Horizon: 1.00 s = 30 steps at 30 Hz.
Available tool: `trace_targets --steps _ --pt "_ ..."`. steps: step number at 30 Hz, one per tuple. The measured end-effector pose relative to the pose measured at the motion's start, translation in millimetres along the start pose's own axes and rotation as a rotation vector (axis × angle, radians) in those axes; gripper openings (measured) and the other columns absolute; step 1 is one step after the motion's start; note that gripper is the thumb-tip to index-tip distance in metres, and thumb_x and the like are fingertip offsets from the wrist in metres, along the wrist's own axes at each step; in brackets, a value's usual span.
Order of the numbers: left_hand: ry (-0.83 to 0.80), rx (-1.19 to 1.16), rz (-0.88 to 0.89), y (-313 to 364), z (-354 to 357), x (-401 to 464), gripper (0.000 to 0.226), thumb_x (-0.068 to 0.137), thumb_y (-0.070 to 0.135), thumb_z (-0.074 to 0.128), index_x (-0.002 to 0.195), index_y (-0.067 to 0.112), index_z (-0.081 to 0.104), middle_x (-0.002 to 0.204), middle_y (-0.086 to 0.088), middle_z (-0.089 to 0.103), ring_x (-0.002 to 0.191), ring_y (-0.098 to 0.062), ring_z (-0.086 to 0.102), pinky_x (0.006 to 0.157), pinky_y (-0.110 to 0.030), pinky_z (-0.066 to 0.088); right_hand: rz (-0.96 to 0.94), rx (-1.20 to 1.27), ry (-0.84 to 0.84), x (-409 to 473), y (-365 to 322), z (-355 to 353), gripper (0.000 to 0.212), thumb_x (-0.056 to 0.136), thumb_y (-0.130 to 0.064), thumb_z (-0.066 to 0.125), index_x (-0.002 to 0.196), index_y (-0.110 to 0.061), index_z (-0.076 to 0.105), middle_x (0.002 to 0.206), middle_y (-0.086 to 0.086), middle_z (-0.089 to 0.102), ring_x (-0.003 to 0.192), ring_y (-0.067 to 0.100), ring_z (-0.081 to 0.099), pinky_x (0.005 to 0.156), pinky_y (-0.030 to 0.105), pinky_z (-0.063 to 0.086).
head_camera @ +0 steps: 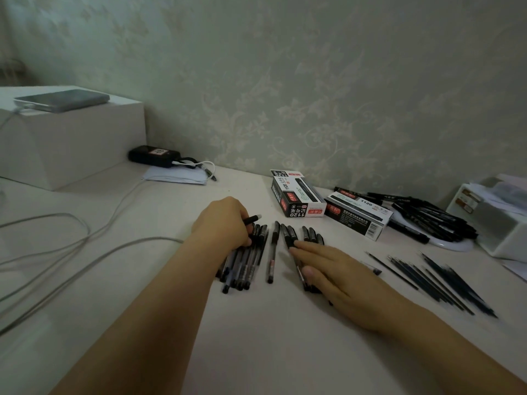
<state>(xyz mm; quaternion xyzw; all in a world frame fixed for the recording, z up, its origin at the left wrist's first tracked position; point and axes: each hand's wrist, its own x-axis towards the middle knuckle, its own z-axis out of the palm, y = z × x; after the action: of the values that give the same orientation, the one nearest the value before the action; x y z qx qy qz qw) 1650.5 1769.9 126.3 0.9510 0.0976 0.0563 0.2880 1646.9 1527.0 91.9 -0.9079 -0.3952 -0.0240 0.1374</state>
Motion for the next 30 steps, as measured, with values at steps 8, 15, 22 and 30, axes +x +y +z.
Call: trace_targets --steps 8,15,22,30 --pt "0.026 -0.038 0.012 1.3 5.2 1.2 0.014 0.075 0.019 0.078 0.088 0.015 0.074 0.088 -0.008 0.07 0.082 -0.024 0.066 0.078 -0.035 0.056 -0.18 -0.248 0.084 71.6 -25.4 -0.3 0.029 0.096 -0.011 0.057 0.119 -0.023 0.069 0.119 -0.002 0.065 0.108 0.021 0.06 0.083 0.039 0.051" --pt "0.038 -0.02 0.009 0.1 8.2 1.4 0.008 0.075 0.015 0.071 0.083 0.013 0.073 0.082 -0.009 0.069 0.08 -0.026 0.065 0.072 -0.033 0.055 -0.331 -0.482 -0.073 93.6 -24.6 -0.4 0.029 0.094 -0.014 0.054 0.119 -0.023 0.067 0.12 -0.001 0.064 0.107 0.025 0.061 0.082 0.04 0.052" --pt "0.058 0.005 0.006 1.2 10.9 4.8 0.012 0.08 0.01 0.062 0.082 0.014 0.073 0.079 -0.009 0.068 0.077 -0.025 0.065 0.069 -0.032 0.055 -0.776 -0.846 0.006 94.7 -25.5 -15.3 0.011 0.084 -0.011 0.066 0.083 -0.021 0.07 0.086 -0.005 0.068 0.076 0.015 0.063 0.058 0.028 0.053" --pt "0.09 -0.337 0.027 22.6 15.8 1.4 0.046 0.09 0.053 0.056 0.068 0.014 0.069 0.066 -0.009 0.067 0.055 -0.016 0.053 0.058 -0.026 0.044 -0.637 -0.764 0.247 67.2 -14.2 -38.2 0.021 0.092 -0.001 0.053 0.103 -0.009 0.068 0.089 0.005 0.068 0.081 0.023 0.062 0.069 0.036 0.053"
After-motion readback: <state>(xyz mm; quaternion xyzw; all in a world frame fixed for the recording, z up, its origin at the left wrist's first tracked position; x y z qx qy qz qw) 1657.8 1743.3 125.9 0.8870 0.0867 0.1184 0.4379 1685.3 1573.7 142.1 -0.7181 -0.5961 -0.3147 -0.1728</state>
